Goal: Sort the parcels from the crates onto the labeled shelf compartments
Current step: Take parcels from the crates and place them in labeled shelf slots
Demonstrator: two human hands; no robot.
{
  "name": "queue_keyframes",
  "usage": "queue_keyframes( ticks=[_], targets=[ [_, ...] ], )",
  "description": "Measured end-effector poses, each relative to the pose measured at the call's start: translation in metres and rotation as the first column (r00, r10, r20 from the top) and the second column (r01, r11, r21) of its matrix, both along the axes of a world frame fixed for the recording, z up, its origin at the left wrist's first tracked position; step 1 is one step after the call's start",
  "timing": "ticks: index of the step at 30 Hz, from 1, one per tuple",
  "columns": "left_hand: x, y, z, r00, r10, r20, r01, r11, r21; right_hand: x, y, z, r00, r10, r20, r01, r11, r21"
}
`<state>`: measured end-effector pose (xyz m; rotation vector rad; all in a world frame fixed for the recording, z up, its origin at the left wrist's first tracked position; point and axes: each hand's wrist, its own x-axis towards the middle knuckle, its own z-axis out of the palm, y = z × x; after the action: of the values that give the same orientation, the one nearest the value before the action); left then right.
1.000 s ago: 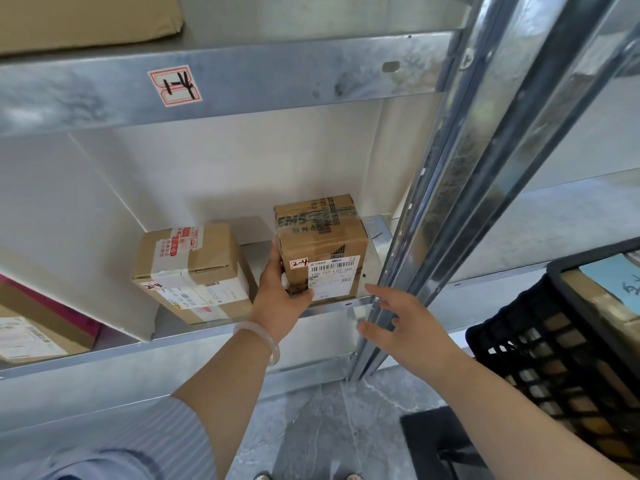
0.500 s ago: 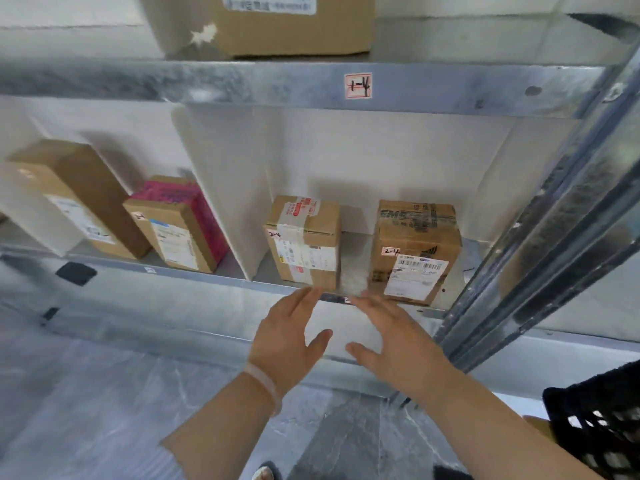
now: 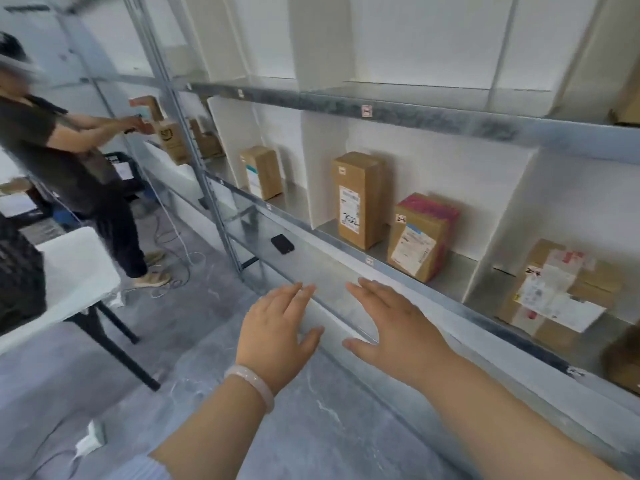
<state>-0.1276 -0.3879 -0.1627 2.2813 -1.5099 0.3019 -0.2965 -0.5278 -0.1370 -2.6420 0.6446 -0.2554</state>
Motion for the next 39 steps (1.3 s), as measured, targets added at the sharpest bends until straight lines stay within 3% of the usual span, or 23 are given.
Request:
queue_keyframes(
  ticks=[10,17,24,28,39],
  targets=[
    [0.168,0.227,0.013,0.928,0.36,0.095,-0.36,0.933,-0.022,0.217,0.181,0.006,0.941,0.33,0.079,-0.328,0.944,-0.039],
    [0.235,0.338,0.007,0.805,0.59,0.067,-0.587,0.808,-0.059,0.33,0.268,0.007,0.849,0.526,0.046,-0.522,0.85,-0.075],
    [0.307,0.412,-0.003,0.707,0.701,0.098,-0.699,0.713,-0.058,0.447,0.336,0.0,0.719,0.694,0.013,-0.692,0.718,-0.074],
    [0.368,0.434,0.006,0.608,0.79,0.07,-0.784,0.612,-0.103,0.525,0.36,0.009,0.635,0.773,0.012,-0.769,0.633,-0.089],
    [0.507,0.479,0.032,0.476,0.877,0.067,-0.868,0.481,-0.123,0.706,0.424,0.035,0.48,0.873,0.092,-0.868,0.487,-0.099]
  ],
)
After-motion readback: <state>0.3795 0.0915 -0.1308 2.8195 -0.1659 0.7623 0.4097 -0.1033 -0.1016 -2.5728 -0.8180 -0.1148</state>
